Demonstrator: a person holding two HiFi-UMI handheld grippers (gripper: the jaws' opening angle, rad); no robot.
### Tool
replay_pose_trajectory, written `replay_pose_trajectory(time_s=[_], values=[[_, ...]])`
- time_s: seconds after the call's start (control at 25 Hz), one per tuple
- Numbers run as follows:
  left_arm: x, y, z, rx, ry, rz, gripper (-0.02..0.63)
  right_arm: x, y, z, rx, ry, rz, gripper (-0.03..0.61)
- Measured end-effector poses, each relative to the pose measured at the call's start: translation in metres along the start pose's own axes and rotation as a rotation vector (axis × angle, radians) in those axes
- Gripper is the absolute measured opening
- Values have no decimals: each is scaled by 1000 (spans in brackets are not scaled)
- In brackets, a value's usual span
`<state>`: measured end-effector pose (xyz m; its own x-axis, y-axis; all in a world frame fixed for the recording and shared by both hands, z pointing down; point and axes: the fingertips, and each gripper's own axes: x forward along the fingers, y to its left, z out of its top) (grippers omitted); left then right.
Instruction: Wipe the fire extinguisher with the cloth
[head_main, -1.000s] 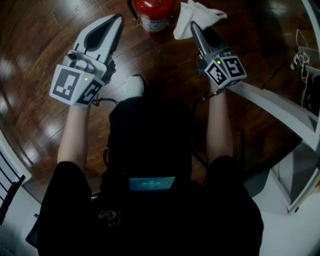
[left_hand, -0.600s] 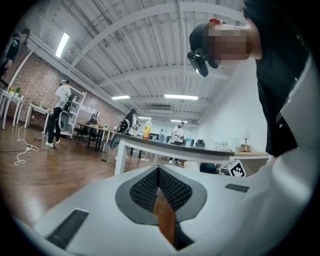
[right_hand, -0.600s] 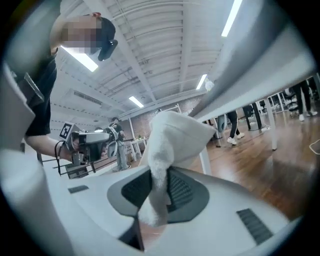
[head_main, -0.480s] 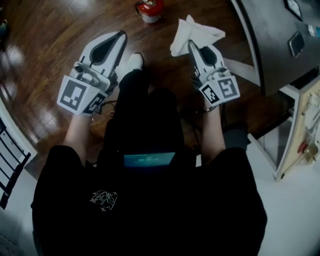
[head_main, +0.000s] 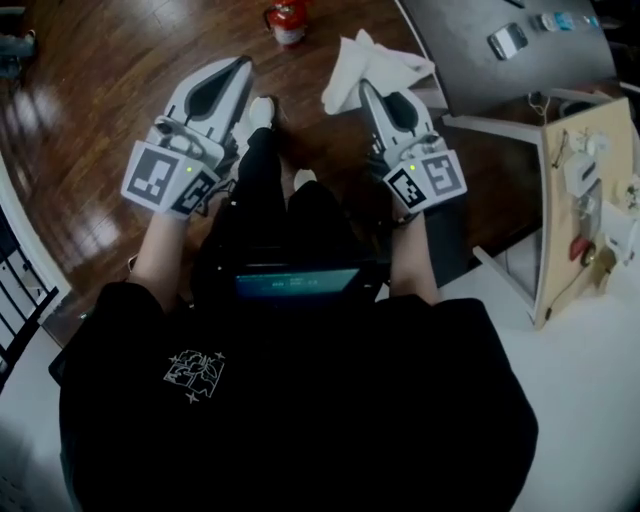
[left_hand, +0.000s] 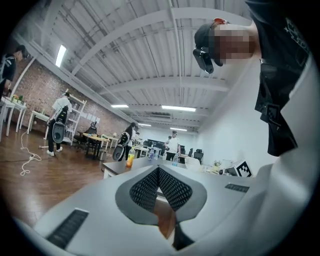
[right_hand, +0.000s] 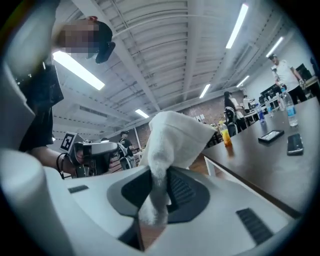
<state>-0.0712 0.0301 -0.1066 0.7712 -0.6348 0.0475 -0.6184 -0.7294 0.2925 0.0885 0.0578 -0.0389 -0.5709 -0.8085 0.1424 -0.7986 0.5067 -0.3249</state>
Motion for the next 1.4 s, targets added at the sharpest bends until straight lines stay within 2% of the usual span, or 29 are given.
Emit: replay_pose_trajectory(time_s=[0.28,0.4,0.6,0.76,0.96,1.2,1.4], values=[[-59,-54,36,-9,-48,68,-2,-55,60,31,-35,5,48,92],[-73,-66,47,-9,-82,87,-2,-67,77,44,-58,1,67,94],[-98,-73,55,11,-85,97,-2,-75,103,52,-75,3,64,94],[-105,-68,59,7,-71,74,-2,-69,120,59,-72,-11,44,94],[-106,-79,64,10,-36,4,-2,-60,143,68,-58,-48,27,95],[-118,-92,67,12,-60,-20,-2,-68,172,71,-87,-57,33,95],[-123,-105,65,2,-65,-26,-2,-83,180,66,-81,-54,15,95]])
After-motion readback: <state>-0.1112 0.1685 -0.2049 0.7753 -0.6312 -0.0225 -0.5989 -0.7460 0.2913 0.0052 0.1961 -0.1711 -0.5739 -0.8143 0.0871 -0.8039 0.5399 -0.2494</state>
